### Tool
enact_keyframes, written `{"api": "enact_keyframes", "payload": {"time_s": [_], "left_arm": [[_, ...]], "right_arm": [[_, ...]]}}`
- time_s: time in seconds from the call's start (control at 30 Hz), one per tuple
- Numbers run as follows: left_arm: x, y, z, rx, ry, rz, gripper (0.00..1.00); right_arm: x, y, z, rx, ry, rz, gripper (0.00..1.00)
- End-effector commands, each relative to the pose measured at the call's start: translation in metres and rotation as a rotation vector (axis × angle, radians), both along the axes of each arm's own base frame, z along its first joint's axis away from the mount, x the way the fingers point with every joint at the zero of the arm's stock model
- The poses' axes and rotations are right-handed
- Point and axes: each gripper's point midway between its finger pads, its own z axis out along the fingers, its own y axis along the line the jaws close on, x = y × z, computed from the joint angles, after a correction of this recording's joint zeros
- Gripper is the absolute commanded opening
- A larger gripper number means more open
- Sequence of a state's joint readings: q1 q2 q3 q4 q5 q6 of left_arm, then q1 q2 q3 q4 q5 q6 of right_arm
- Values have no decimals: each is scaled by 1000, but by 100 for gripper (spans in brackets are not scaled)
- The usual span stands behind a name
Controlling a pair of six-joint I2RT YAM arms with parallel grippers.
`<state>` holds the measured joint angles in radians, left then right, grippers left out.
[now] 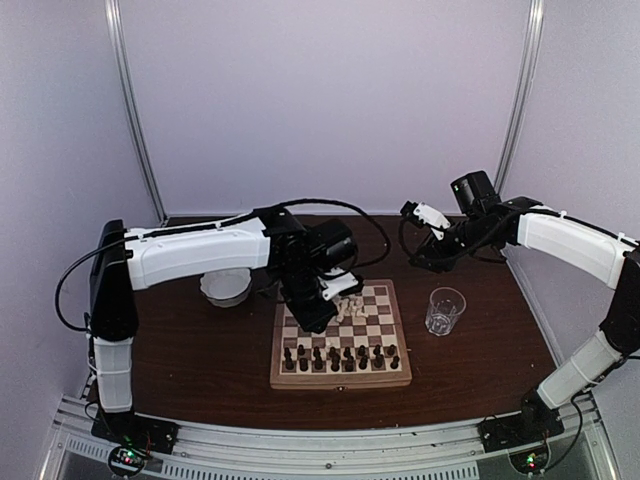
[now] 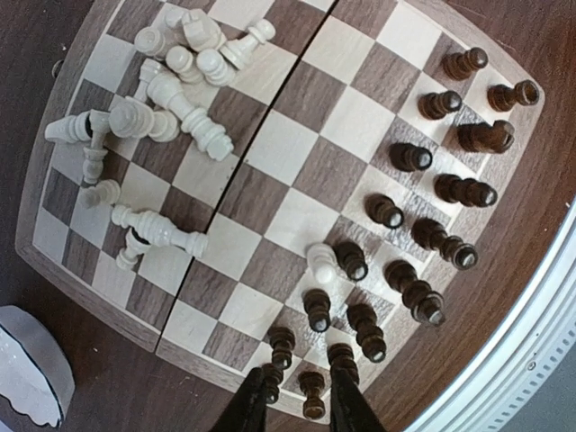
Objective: Set up the chess pieces on the board
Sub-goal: Place the bishop on f8, then move the rook on the chessboard.
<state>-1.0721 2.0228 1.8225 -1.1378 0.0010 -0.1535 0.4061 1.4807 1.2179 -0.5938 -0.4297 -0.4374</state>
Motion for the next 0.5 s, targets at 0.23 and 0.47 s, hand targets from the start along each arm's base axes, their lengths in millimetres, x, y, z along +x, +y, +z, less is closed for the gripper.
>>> {"api": "enact_keyframes", "payload": {"time_s": [0.23,0.47], "left_arm": [[-5,-27,-23,-73,97,-85,27],[4,-24,-34,-72,132,-69,26]], "right_arm": [[2,-4,-4,6,8,-18,45],[3,-6,-5,5,9,-23,45]]}}
